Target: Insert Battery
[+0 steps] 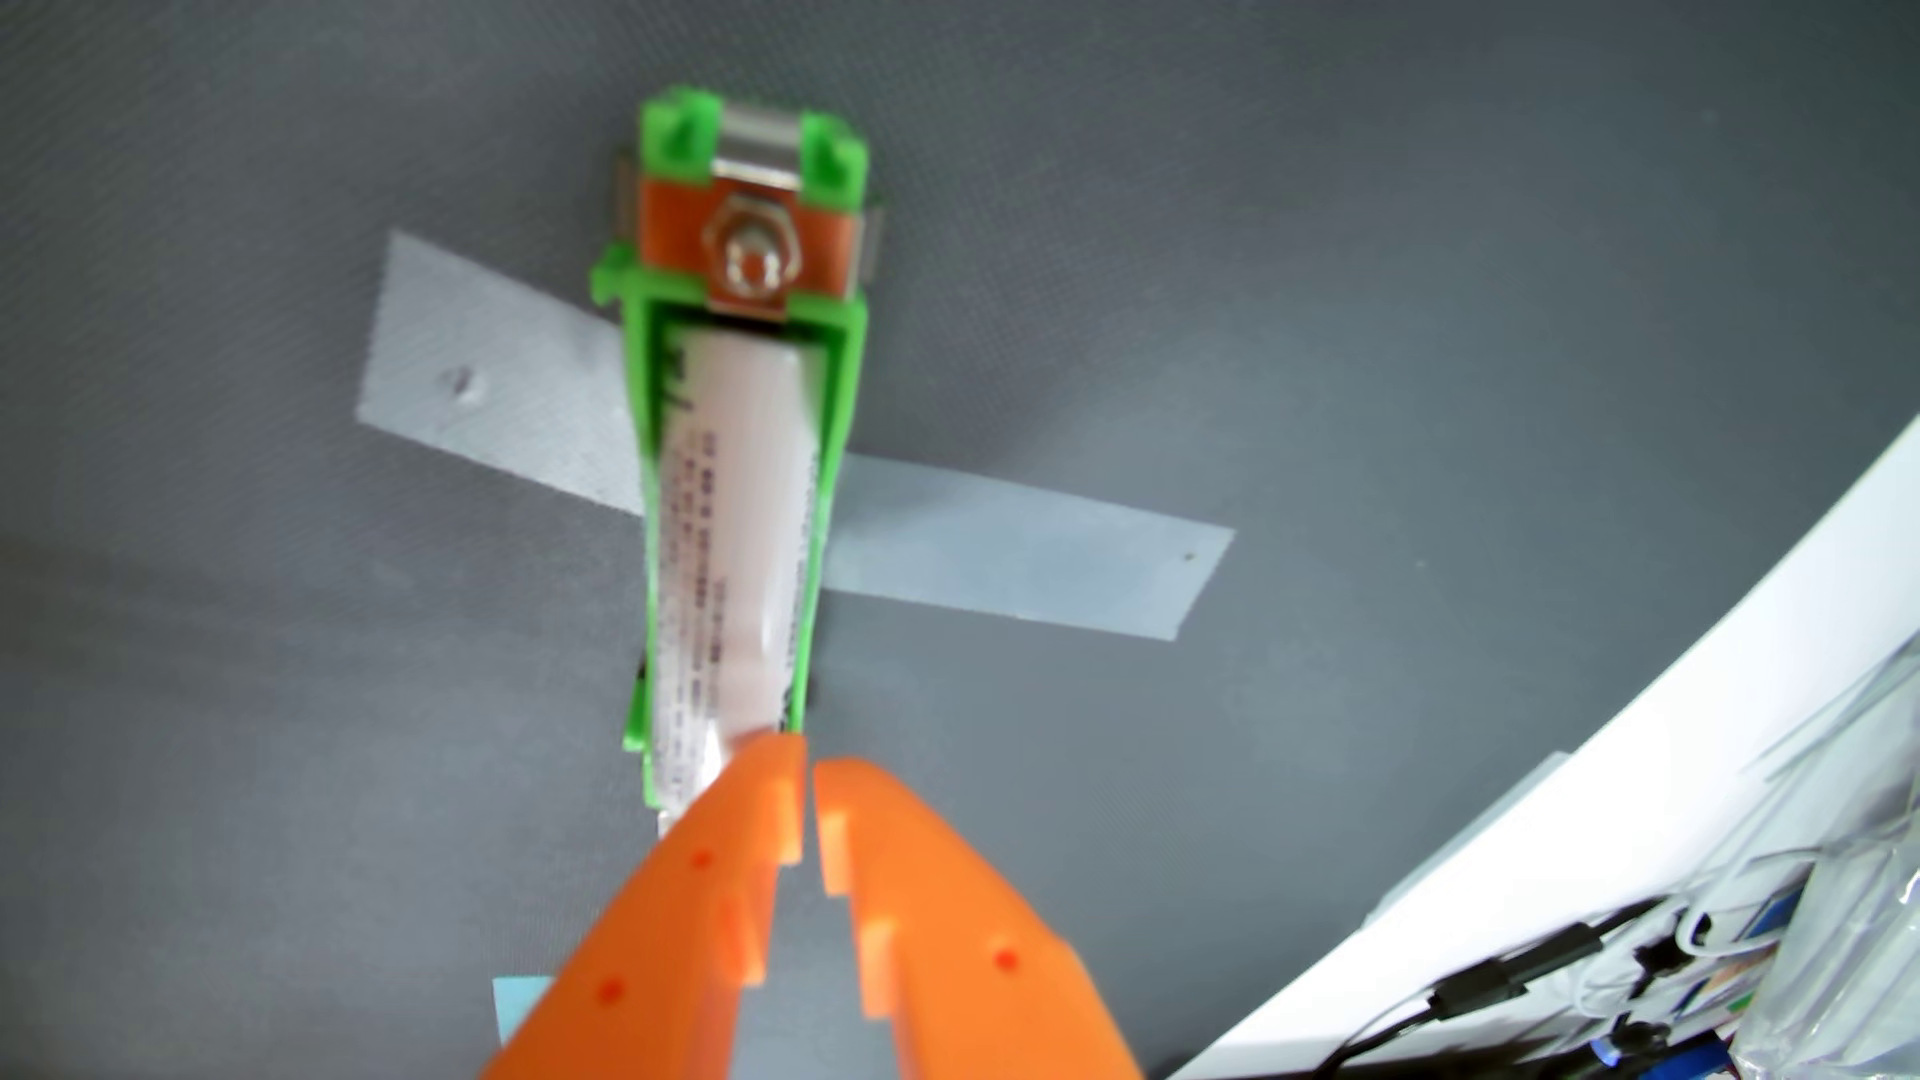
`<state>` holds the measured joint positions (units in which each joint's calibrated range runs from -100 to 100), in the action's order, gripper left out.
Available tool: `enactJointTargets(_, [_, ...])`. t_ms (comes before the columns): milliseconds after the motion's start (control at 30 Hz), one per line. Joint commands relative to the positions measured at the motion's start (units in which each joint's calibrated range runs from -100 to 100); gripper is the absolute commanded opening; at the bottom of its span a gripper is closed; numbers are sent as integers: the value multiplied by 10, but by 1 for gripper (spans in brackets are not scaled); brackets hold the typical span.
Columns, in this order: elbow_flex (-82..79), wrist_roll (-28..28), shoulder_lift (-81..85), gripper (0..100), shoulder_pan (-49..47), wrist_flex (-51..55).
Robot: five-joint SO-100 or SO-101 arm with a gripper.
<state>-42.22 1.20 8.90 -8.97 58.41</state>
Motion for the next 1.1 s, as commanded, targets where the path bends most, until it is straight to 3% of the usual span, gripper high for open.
enactJointTargets(0, [-7, 0, 10, 2, 2, 4])
enactJointTargets(533, [-27, -3, 16, 2, 1, -34])
enactJointTargets(767, [45, -4, 28, 2, -8, 26])
enactJointTargets(1067, [-39, -15, 140, 2, 4, 24])
